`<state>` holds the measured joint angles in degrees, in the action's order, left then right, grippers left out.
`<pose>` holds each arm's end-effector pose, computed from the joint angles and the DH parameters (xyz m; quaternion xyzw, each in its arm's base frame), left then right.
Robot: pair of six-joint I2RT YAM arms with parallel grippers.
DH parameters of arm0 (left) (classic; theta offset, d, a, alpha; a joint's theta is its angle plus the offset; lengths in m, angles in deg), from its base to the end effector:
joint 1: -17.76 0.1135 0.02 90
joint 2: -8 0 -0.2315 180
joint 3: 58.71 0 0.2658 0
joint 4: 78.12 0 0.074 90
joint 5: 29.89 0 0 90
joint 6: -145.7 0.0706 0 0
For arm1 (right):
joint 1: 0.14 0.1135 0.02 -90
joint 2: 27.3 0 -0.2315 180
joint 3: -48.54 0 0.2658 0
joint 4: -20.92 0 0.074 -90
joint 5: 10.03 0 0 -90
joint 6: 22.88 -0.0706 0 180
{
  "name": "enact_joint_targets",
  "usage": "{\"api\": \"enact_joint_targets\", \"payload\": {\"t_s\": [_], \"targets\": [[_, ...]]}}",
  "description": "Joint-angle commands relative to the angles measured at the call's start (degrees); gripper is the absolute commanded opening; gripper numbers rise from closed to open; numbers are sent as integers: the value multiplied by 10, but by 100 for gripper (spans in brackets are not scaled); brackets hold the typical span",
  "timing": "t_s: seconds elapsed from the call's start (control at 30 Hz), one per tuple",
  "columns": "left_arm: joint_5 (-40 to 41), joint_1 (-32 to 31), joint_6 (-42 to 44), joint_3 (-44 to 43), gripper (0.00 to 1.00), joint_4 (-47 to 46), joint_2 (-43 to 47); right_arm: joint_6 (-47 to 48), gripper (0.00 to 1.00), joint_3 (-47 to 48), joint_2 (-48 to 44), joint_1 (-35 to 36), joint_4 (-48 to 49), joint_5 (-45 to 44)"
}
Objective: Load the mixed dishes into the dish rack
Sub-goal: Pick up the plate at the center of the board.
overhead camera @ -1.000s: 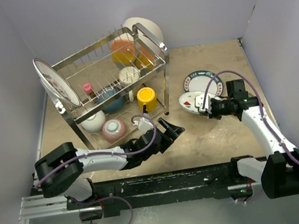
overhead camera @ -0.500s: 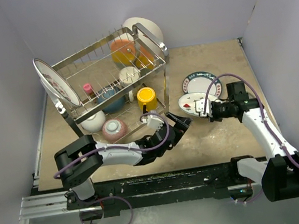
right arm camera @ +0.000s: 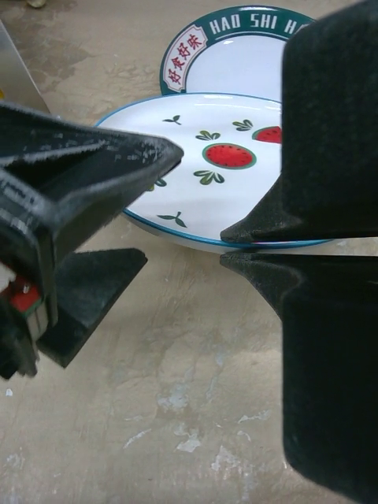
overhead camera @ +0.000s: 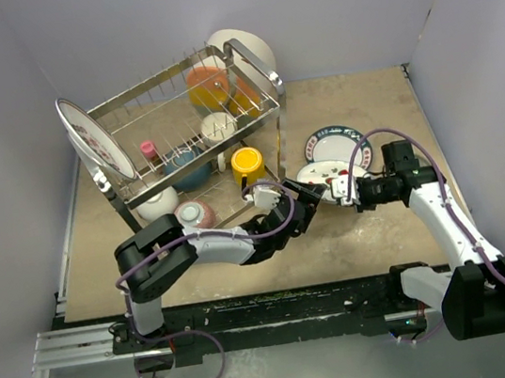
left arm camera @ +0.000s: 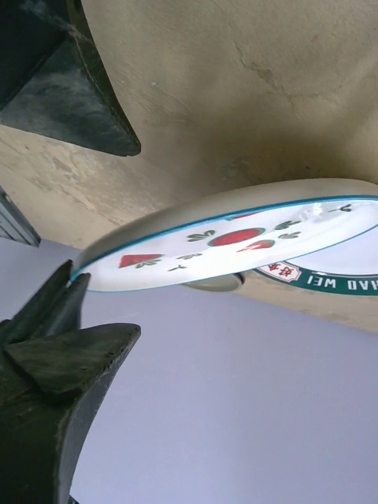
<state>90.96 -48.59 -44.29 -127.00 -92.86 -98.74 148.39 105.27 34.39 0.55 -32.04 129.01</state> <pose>0.2009 -0.3685 0.1158 -0.3728 0.7305 -0.4968 0.2838 0.2382 0.0562 0.1924 -0.6600 0.5849 0.1417 0.4497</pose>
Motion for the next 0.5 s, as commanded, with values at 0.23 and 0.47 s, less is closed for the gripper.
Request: {"api": "enact_joint_targets", "payload": {"t_s": [0.23,0.47], "targets": [[-23,15,-39,-35,66,-10,-27,85,0,13,-9,1,-55,60],[-50,20,-24,-41,47,-35,-40,129,0,20,1,1,-94,70]]}}
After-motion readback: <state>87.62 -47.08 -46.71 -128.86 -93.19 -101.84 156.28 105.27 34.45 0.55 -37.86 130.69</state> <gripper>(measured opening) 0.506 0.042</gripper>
